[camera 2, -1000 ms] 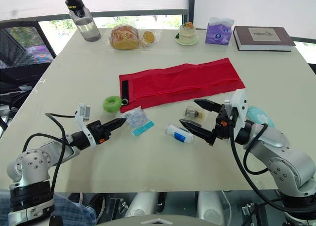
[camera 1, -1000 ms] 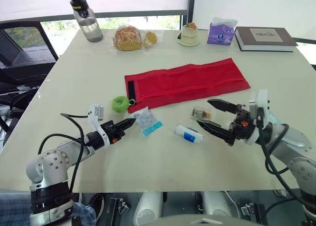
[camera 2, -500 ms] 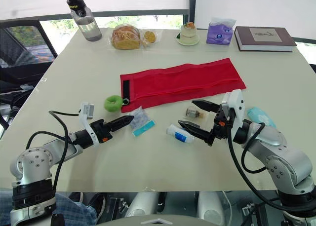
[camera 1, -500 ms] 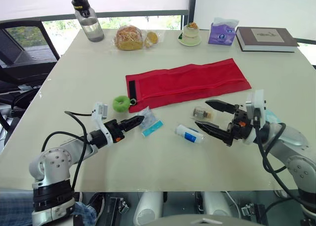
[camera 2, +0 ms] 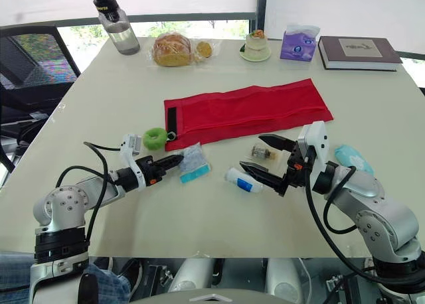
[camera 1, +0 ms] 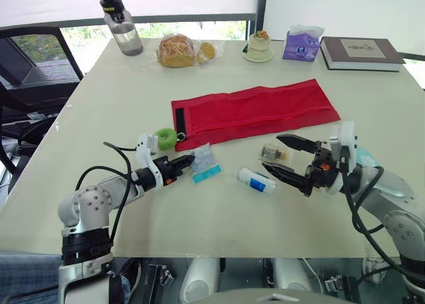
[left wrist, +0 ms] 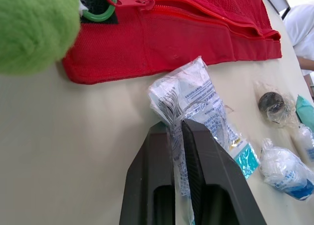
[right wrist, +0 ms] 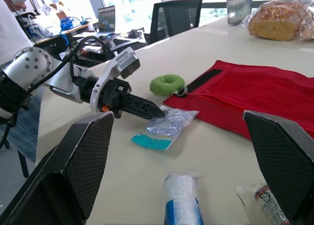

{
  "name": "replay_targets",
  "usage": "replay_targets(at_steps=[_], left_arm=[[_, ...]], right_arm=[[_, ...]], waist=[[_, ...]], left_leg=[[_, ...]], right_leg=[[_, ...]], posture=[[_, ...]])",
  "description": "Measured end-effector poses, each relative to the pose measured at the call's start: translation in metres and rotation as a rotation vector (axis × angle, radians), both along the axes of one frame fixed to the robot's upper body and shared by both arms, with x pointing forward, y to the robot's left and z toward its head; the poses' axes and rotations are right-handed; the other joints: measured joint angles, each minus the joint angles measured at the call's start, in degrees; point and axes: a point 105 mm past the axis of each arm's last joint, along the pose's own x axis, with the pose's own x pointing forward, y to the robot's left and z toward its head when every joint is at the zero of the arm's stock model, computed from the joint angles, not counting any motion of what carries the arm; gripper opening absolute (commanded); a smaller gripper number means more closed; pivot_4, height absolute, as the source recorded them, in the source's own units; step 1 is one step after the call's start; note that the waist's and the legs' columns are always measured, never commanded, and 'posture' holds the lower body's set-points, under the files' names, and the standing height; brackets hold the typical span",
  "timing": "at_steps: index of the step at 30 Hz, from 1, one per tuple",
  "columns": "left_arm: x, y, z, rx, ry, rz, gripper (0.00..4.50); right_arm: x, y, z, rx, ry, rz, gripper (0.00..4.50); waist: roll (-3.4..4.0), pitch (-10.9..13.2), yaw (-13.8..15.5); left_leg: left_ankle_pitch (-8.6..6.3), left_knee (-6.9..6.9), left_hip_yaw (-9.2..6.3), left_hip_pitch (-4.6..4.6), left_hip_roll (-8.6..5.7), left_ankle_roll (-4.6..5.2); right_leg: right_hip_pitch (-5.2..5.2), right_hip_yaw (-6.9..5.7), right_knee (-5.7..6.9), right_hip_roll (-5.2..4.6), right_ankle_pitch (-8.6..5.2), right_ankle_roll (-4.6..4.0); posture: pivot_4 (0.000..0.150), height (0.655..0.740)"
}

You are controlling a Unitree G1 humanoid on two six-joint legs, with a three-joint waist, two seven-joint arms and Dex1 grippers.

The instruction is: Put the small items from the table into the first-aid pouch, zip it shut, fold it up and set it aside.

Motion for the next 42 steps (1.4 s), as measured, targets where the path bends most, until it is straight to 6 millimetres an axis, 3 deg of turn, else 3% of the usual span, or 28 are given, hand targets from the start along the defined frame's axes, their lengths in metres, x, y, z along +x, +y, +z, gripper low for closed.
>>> replay_targets(at_steps=[10,15,27,31,38,42], left_arm=[[0.000,-0.002,0.002,-0.013,-0.007,0.000,0.02],[-0.002,-0.013,0.007,-0.072,-0.030,-0.043,0.02],[-0.004,-0.043,0.076,-0.270,-0.259,-0.163,0.02],[-0.002,-0.058,0.105,-0.324,-0.350,-0.221,0.02],[0.007,-0.088,0.135,-0.390,-0.431,-0.318,0.02],[0.020,-0.096,0.137,-0.426,-0.437,-0.308,0.02]], right_arm=[[0.001,0.000,0.000,-0.003,-0.005,-0.009,4.50],[0.002,0.000,-0.001,-0.006,-0.009,-0.011,4.50],[0.004,0.004,0.005,0.044,0.004,-0.015,4.50],[0.015,0.010,0.016,0.161,0.066,-0.064,4.50],[0.033,0.027,0.036,0.335,0.249,-0.090,4.50],[0.036,0.028,0.034,0.350,0.317,-0.126,4.50]], waist=[[0.00,0.0,0.0],[-0.01,0.0,-0.1],[-0.04,0.0,-0.1],[-0.05,0.0,-0.2],[-0.08,0.1,-0.2],[-0.08,0.1,-0.2]], left_leg=[[0.00,0.00,-0.01,0.00,0.00,0.00],[0.00,-0.01,-0.02,-0.04,0.01,0.00],[0.00,-0.02,-0.05,-0.06,0.02,0.00],[0.01,-0.02,-0.04,-0.06,0.00,0.00],[0.02,-0.01,-0.05,-0.08,-0.16,0.00],[0.01,-0.02,-0.03,-0.17,-0.25,0.01]], right_leg=[[0.00,-0.01,0.00,0.00,0.00,0.00],[-0.03,-0.01,-0.02,0.00,0.00,0.00],[-0.03,-0.04,-0.03,0.03,0.02,0.04],[-0.02,-0.04,-0.01,0.07,0.05,0.09],[-0.04,-0.02,0.02,0.13,0.12,0.19],[-0.08,-0.02,-0.03,0.13,0.12,0.20]], posture=[[0.150,0.7332],[0.150,0.7332],[0.150,0.7332],[0.150,0.7332],[0.150,0.7332],[0.150,0.7332]])
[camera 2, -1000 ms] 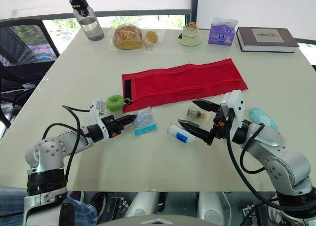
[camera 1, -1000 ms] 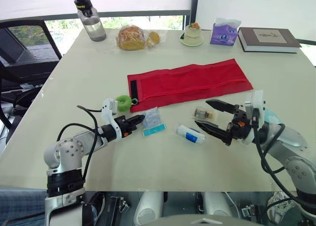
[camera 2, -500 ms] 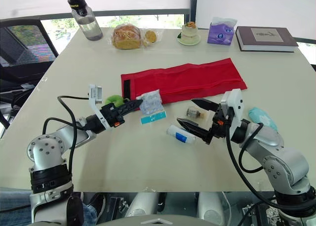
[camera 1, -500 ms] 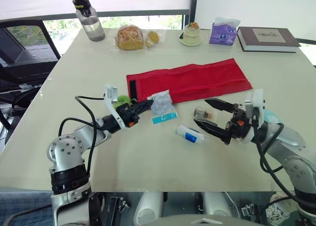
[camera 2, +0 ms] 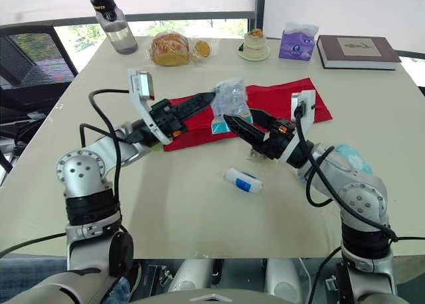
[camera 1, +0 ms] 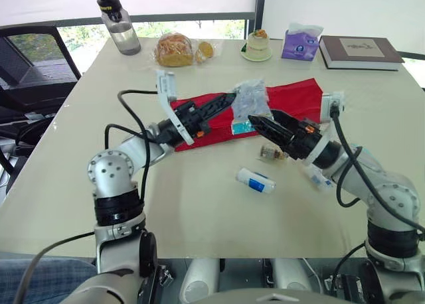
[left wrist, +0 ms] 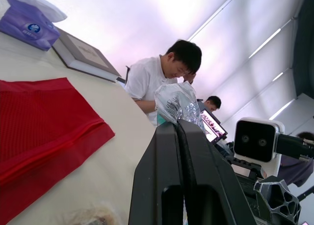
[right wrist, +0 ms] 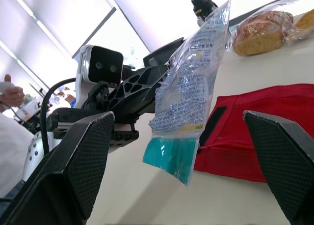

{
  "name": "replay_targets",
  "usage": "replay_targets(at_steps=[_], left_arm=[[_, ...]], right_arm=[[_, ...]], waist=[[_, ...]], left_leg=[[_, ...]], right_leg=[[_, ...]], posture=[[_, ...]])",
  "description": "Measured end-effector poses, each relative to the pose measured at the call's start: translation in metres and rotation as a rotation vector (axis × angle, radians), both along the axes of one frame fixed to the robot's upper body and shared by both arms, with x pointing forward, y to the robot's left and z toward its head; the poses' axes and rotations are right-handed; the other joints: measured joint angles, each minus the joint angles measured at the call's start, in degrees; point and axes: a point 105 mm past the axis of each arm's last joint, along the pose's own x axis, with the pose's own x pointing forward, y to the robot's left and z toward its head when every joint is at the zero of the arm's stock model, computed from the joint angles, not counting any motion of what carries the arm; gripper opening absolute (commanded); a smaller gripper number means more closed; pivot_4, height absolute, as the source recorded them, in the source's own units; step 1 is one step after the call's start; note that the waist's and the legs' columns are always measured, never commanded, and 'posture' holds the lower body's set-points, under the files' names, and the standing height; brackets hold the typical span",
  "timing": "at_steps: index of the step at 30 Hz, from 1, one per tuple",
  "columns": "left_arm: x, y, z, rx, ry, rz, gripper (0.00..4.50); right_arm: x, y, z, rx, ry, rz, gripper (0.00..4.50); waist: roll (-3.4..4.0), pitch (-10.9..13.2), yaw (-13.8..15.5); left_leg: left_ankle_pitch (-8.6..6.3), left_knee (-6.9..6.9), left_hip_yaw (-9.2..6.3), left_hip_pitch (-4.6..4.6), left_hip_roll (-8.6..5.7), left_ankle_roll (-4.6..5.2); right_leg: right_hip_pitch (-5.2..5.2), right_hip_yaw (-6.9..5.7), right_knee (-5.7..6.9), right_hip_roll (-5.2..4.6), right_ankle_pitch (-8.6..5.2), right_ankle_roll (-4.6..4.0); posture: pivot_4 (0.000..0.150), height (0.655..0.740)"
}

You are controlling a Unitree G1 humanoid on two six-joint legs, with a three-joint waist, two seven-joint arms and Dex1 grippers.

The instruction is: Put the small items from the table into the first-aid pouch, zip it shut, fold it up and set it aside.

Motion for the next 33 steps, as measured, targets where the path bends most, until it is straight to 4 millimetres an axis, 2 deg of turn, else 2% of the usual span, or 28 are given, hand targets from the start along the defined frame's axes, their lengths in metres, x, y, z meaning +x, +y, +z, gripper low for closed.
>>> replay_targets(at_steps=[5,9,12,19,20,33], left_arm=[[0.002,-0.012,-0.007,-0.012,0.015,-0.032,0.02],[0.002,-0.014,-0.010,0.012,0.006,-0.048,0.02],[0.002,-0.013,-0.011,0.018,0.000,-0.055,0.00],[0.003,-0.012,-0.013,0.029,-0.004,-0.053,0.00],[0.003,-0.012,-0.014,0.031,-0.001,-0.051,0.00],[0.004,-0.012,-0.020,0.036,0.011,-0.044,0.00]], right_arm=[[0.000,0.004,0.002,0.061,0.045,-0.021,4.50],[0.002,0.003,0.006,0.095,0.066,-0.055,4.50],[0.002,0.001,0.006,0.085,0.069,-0.073,3.74],[0.003,-0.003,-0.004,0.024,0.082,-0.097,0.13],[0.001,-0.002,-0.004,0.017,0.076,-0.089,0.03],[0.001,-0.001,-0.007,-0.021,0.062,-0.081,0.03]], waist=[[0.00,0.0,-0.6],[0.00,0.0,-1.5],[0.00,0.0,-1.6],[0.00,0.0,-1.5],[0.00,0.0,-1.6],[0.00,0.0,-1.5]], left_leg=[[0.02,0.06,-0.01,-0.65,0.00,0.00],[0.03,0.06,0.03,-0.62,0.01,0.00],[0.03,0.06,0.05,-0.61,0.03,0.00],[0.03,0.07,0.11,-0.62,0.03,0.01],[0.03,0.07,0.10,-0.62,0.04,0.00],[0.03,0.08,0.10,-0.61,0.05,0.00]], right_leg=[[-0.71,0.04,0.21,0.01,0.03,0.05],[-0.74,0.07,0.24,0.05,0.05,0.07],[-0.74,0.08,0.25,0.11,0.05,0.07],[-0.73,0.09,0.24,0.11,0.05,0.07],[-0.73,0.09,0.25,0.12,0.05,0.07],[-0.73,0.09,0.25,0.14,0.05,0.07]], posture=[[0.150,0.7332],[0.150,0.7332],[0.150,0.7332],[0.150,0.7332],[0.150,0.7332],[0.150,0.7332]])
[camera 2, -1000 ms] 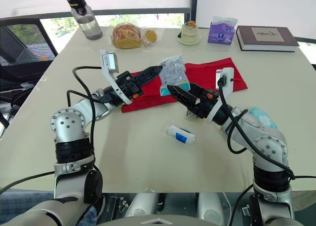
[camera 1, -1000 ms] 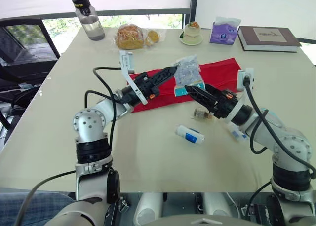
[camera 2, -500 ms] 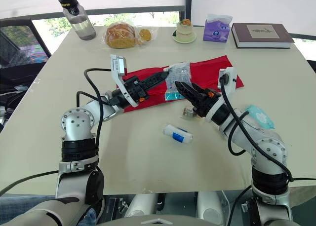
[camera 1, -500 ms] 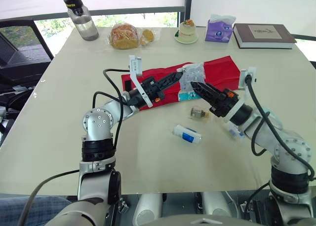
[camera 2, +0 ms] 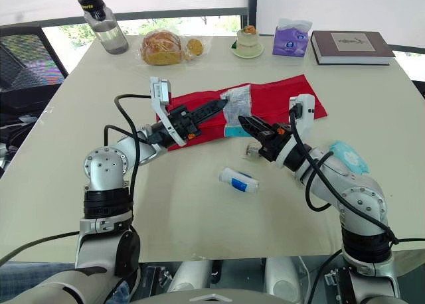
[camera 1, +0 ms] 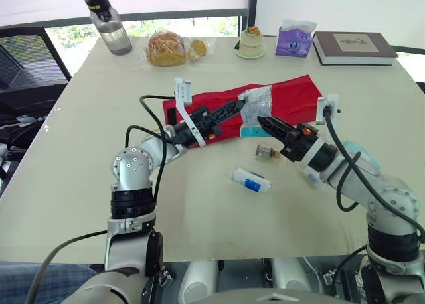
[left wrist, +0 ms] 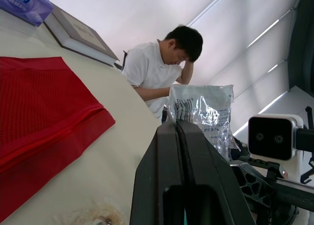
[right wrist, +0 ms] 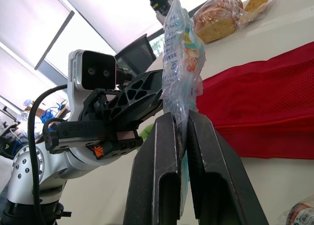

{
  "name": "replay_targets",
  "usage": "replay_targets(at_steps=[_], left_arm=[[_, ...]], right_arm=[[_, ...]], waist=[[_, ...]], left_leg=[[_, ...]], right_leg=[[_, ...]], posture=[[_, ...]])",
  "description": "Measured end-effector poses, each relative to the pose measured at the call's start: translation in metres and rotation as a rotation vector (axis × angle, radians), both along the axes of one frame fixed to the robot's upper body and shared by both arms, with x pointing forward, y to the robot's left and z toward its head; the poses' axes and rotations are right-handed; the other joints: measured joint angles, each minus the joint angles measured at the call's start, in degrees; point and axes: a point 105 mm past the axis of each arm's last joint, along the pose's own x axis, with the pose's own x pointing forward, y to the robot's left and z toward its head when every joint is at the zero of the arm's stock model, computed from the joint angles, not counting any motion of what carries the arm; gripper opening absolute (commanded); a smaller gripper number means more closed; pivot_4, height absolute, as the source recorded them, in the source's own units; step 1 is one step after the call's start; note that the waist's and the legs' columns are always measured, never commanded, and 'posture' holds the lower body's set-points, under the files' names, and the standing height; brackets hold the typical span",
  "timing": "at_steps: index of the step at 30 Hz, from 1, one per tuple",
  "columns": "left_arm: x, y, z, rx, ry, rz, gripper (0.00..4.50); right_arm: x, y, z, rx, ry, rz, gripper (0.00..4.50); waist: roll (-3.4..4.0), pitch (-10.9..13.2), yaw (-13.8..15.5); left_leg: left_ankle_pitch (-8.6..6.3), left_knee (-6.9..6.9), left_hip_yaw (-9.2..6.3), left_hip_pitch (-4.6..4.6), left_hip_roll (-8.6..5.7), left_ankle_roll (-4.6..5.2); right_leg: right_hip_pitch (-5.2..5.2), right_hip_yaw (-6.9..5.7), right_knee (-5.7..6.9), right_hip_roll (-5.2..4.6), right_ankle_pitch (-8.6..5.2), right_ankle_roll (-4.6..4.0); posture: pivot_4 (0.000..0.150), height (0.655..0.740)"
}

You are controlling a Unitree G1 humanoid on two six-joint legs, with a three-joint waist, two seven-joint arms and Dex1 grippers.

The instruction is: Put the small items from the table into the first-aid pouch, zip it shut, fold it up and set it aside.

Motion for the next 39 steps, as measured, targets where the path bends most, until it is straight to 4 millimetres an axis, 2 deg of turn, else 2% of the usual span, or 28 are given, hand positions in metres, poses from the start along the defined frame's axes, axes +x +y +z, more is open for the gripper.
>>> replay_targets(at_steps=[28,29,31,32,33,36,38,39], left_arm=[[0.000,-0.001,-0.001,-0.003,0.004,-0.004,0.00],[0.000,-0.001,-0.001,-0.003,0.005,-0.004,0.43],[0.000,-0.001,-0.001,-0.002,0.005,-0.004,0.99],[-0.001,-0.001,-0.001,-0.002,0.004,-0.005,1.53],[-0.001,-0.001,-0.001,-0.001,0.003,-0.006,1.84],[-0.001,0.001,-0.002,0.010,0.003,0.000,3.54],[-0.001,0.006,-0.004,0.027,0.007,0.013,4.44],[0.000,0.009,-0.007,0.041,0.010,0.024,4.49]], right_arm=[[0.000,0.000,-0.005,-0.009,-0.003,-0.003,0.03],[0.000,0.000,-0.005,-0.007,-0.002,-0.003,0.00],[0.000,0.001,-0.005,-0.006,0.000,-0.005,0.00],[0.000,0.001,-0.005,-0.005,0.001,-0.005,0.00],[0.000,0.001,-0.005,-0.004,0.001,-0.005,0.00],[0.000,0.001,-0.005,0.001,0.002,-0.001,0.00],[0.000,0.002,-0.005,0.003,0.002,0.001,0.00],[0.000,0.002,-0.005,0.003,0.002,0.001,0.00]], waist=[[0.00,0.0,0.0],[0.00,0.0,0.0],[0.00,0.0,0.0],[0.00,0.0,0.0],[0.00,0.0,0.0],[0.00,0.0,0.0],[0.00,0.0,-0.1],[0.00,0.0,-0.1]], left_leg=[[0.00,0.03,0.00,0.01,0.00,0.00],[0.00,0.04,0.01,0.01,0.00,0.00],[0.00,0.04,0.00,0.01,0.00,0.00],[0.00,0.04,0.00,0.01,0.00,0.00],[0.00,0.04,0.01,0.01,0.00,0.00],[0.00,0.04,0.00,0.02,0.00,0.00],[0.00,0.04,0.00,0.03,0.01,0.00],[0.00,0.04,0.00,0.03,0.01,0.00]], right_leg=[[0.00,0.01,0.06,0.01,0.01,0.00],[0.00,0.01,0.06,0.01,0.01,0.00],[0.00,0.01,0.06,0.00,0.01,0.00],[0.00,0.01,0.06,0.00,0.01,0.01],[0.00,0.01,0.06,0.01,0.01,0.00],[0.00,0.01,0.07,0.01,0.01,0.00],[0.00,0.02,0.07,0.02,0.01,0.00],[0.00,0.02,0.08,0.02,0.01,0.00]], posture=[[0.150,0.7332],[0.150,0.7332],[0.150,0.7332],[0.150,0.7332],[0.150,0.7332],[0.150,0.7332],[0.150,0.7332],[0.150,0.7332]])
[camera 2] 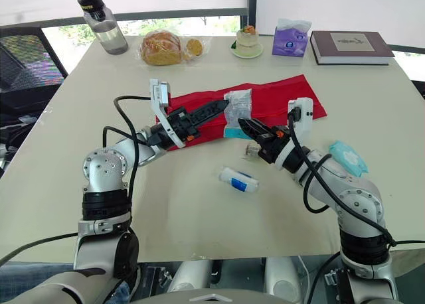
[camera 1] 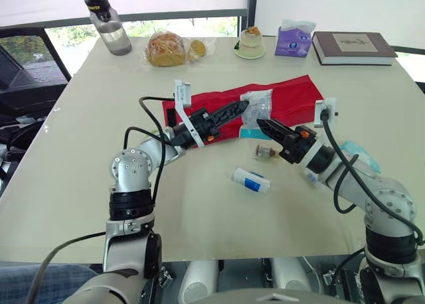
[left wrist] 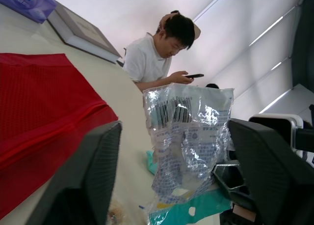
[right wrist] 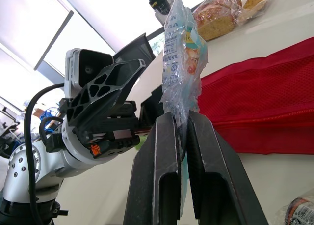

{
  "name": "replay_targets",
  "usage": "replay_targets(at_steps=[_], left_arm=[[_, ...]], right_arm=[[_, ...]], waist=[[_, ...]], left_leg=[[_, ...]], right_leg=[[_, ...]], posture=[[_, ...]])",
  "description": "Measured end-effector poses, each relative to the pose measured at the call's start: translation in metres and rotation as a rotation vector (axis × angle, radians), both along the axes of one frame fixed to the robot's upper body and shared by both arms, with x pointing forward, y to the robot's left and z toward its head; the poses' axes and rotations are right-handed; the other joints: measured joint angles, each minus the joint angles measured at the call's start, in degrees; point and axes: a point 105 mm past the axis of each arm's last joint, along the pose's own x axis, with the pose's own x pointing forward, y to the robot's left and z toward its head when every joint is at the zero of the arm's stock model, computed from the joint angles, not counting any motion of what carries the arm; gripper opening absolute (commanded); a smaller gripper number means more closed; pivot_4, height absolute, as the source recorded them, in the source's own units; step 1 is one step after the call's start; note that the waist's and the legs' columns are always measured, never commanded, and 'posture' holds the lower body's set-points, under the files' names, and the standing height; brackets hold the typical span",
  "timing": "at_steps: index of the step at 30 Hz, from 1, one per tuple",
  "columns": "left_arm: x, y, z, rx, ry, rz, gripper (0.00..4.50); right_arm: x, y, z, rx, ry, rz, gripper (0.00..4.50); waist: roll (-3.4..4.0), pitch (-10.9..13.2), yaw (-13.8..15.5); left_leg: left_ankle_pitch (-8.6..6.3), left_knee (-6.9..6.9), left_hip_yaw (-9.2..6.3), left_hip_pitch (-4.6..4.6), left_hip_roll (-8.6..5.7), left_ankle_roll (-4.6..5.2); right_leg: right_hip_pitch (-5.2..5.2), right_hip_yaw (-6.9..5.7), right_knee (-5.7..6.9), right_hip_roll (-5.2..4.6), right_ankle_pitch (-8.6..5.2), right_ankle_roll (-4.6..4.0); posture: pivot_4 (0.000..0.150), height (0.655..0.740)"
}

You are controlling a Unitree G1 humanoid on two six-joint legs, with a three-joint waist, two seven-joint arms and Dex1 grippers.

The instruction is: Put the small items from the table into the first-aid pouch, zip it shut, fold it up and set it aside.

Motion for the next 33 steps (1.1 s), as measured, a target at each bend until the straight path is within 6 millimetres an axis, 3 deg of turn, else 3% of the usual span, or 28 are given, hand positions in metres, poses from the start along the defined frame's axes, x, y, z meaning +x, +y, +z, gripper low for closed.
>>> replay_targets(at_steps=[4,9,18,26,33], left_arm=[[0.002,0.014,-0.002,0.065,-0.017,0.032,4.49],[0.010,0.053,-0.005,0.297,-0.113,0.161,4.49],[0.028,0.103,-0.048,0.844,-0.237,0.316,4.49],[0.044,0.106,-0.078,1.248,-0.490,0.304,4.49],[0.061,0.096,-0.073,1.359,-0.698,0.368,4.49]], right_arm=[[-0.001,0.000,0.000,0.001,-0.002,0.010,0.00],[-0.001,-0.008,-0.004,-0.018,0.010,-0.001,0.00],[-0.002,-0.012,-0.009,-0.029,0.030,-0.008,0.00],[-0.002,-0.013,-0.010,-0.031,0.028,-0.012,0.00],[-0.002,-0.014,-0.012,-0.032,0.037,-0.017,0.00]], waist=[[0.00,0.0,0.0],[0.01,0.0,0.0],[0.01,0.0,0.2],[0.01,0.0,0.2],[0.01,0.0,0.3]], left_leg=[[0.00,0.00,0.02,0.00,0.00,0.00],[0.00,0.00,0.08,0.01,0.03,0.00],[0.00,0.00,0.08,0.01,0.08,0.00],[-0.01,-0.01,0.04,-0.01,0.09,0.00],[0.00,0.07,0.04,0.03,0.10,0.02]], right_leg=[[0.00,0.00,0.01,0.02,0.00,0.00],[0.00,0.00,0.00,0.05,0.00,-0.01],[-0.03,0.05,0.00,0.06,0.00,-0.02],[-0.05,0.13,-0.02,0.06,0.01,-0.01],[-0.03,0.11,0.11,0.07,0.04,0.03]], posture=[[0.150,0.7332],[0.150,0.7332],[0.150,0.7332],[0.150,0.7332],[0.150,0.7332]])
